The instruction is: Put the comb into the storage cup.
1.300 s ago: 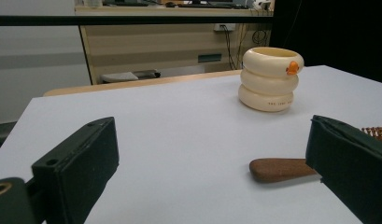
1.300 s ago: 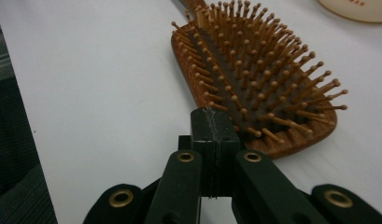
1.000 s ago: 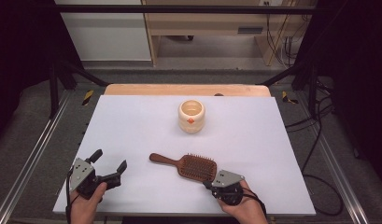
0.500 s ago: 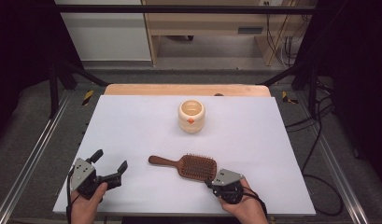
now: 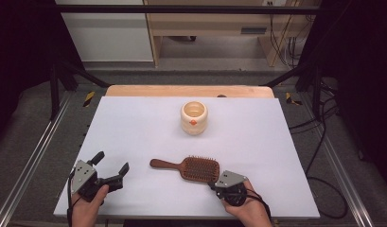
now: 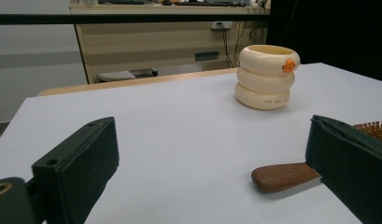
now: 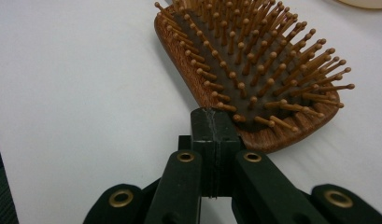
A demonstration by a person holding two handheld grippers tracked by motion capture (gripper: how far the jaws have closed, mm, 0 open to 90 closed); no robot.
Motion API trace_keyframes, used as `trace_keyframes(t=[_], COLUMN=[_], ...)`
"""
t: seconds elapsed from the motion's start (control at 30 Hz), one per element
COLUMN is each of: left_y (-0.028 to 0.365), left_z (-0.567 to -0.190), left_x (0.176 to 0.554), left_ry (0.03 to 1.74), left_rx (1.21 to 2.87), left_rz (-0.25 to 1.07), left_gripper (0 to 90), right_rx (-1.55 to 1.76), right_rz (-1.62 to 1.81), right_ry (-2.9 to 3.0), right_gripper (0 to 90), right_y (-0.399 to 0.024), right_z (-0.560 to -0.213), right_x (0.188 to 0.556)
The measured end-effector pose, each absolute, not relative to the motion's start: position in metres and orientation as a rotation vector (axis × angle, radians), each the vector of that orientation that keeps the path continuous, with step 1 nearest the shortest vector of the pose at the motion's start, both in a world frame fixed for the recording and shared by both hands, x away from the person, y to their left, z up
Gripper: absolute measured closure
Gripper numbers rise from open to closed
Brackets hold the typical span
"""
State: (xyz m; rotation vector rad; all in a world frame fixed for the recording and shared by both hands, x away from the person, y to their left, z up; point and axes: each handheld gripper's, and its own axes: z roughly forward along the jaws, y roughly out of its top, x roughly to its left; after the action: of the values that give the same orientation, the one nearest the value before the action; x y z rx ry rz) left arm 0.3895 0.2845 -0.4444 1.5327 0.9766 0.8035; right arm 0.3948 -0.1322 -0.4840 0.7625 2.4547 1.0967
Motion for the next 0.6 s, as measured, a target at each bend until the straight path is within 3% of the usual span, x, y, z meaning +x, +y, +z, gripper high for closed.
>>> trace_keyframes(t=[0.6], left_y=[0.2845], left_z=[-0.4446], left_x=[0.3897], left_ry=[0.976], left_rx=[1.537], left_rz=[0.804], left_gripper=[3.1], right_rx=[0.785], right_rz=[1.089], right_ry=[2.444], right_gripper=[90.0], right_y=[-0.1347], right_z=[-0.4841], right_x=[0.3968])
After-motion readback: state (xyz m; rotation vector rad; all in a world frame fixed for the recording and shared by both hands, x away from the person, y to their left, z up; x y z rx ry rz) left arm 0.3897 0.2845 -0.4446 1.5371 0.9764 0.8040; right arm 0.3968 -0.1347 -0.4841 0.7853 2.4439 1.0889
